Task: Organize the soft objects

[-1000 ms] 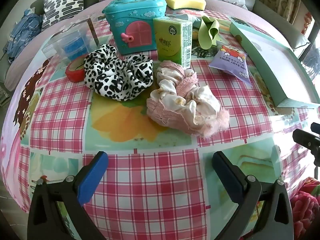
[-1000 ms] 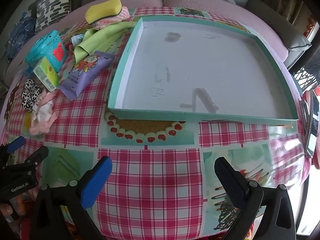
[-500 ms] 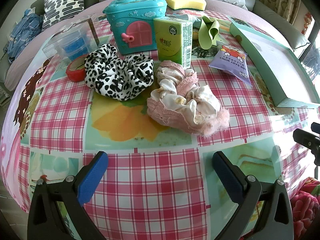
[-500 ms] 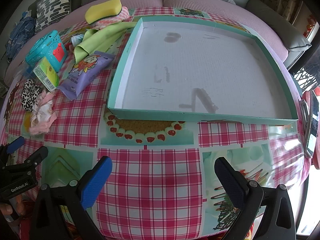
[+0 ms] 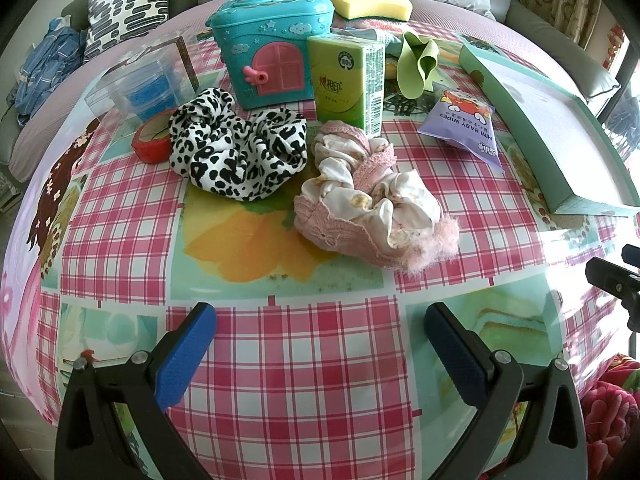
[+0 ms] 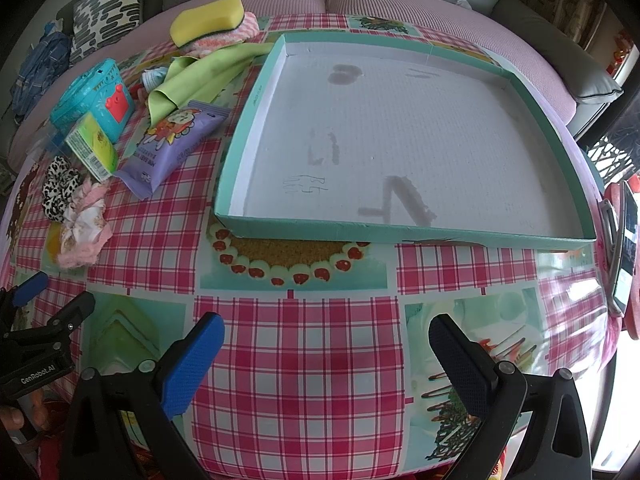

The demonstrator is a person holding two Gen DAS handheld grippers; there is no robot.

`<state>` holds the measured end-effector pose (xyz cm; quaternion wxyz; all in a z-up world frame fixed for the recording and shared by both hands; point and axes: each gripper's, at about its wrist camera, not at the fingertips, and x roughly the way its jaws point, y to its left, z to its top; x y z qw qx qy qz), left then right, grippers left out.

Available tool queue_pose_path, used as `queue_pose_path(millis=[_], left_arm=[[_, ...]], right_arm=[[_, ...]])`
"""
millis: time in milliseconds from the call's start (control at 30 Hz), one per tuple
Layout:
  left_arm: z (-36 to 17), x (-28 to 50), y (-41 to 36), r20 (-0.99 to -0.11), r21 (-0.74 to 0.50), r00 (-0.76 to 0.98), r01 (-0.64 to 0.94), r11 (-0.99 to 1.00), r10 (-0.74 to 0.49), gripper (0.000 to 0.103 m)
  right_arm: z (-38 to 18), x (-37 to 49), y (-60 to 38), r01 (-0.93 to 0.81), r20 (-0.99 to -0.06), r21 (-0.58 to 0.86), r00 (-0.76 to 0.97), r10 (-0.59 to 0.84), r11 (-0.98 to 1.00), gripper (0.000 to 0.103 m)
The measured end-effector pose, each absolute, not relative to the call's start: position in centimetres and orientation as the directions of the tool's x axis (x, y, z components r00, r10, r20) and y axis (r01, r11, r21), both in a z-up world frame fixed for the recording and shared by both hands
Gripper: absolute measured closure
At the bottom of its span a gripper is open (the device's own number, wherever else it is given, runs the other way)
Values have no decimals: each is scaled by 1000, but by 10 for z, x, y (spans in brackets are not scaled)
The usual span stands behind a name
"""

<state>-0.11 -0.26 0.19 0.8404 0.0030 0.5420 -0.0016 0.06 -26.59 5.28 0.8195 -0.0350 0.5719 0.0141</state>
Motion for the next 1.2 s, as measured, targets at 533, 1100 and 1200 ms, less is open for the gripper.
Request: queue_pose_path(millis=[533,1100,1200], left_arm=[[2,-1,-3,-911,3,413,6,1000,0,0],[2,-1,-3,-910,3,414,6,1000,0,0],[2,-1,-3,-910,2,414,6,1000,0,0]], right_arm=[[52,1,-266,-63,-938,-43,345,-19,997,0],[51,1,-265,-63,-939,-46,342,-21,997,0],[51,1,-265,-63,-940,-45,341,-21,997,0]])
